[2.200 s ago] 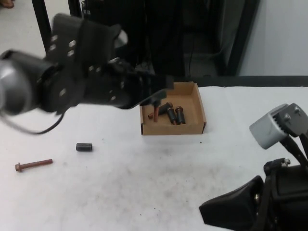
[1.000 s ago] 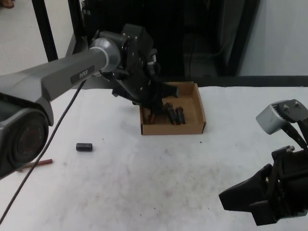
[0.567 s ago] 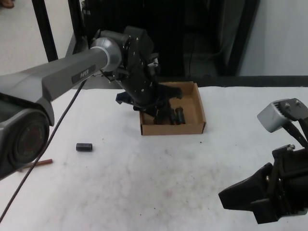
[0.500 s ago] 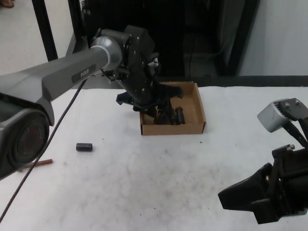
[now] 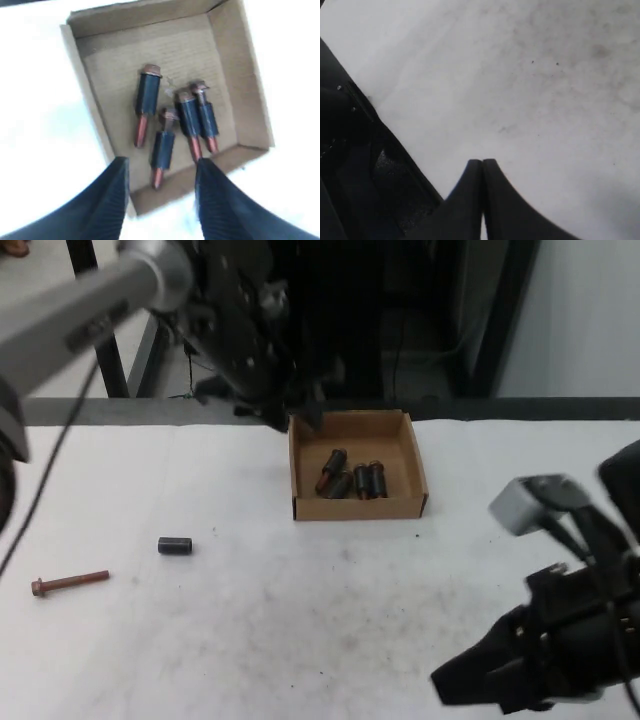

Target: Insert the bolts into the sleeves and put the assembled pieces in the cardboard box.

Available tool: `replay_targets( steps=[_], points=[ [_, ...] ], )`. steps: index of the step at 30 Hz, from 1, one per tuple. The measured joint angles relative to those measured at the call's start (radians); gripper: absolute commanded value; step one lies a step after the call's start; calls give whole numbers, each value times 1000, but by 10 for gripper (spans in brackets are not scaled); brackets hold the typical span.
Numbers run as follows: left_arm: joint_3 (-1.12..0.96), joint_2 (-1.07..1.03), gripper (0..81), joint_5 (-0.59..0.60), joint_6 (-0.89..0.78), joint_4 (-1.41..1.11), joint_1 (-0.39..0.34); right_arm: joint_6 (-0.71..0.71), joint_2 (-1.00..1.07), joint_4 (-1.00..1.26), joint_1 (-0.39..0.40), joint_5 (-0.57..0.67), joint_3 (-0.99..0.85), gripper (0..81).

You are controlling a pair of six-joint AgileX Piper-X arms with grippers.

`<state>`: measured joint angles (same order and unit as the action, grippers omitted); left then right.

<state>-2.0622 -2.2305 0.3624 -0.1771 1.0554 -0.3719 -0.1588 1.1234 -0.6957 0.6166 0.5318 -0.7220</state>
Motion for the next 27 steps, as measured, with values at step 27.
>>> replay_targets(
  steps=[27],
  points=[
    [229, 375, 386, -84, -85, 402, 260, 294, 548, -241, -1, -63, -627, 127]
  ],
)
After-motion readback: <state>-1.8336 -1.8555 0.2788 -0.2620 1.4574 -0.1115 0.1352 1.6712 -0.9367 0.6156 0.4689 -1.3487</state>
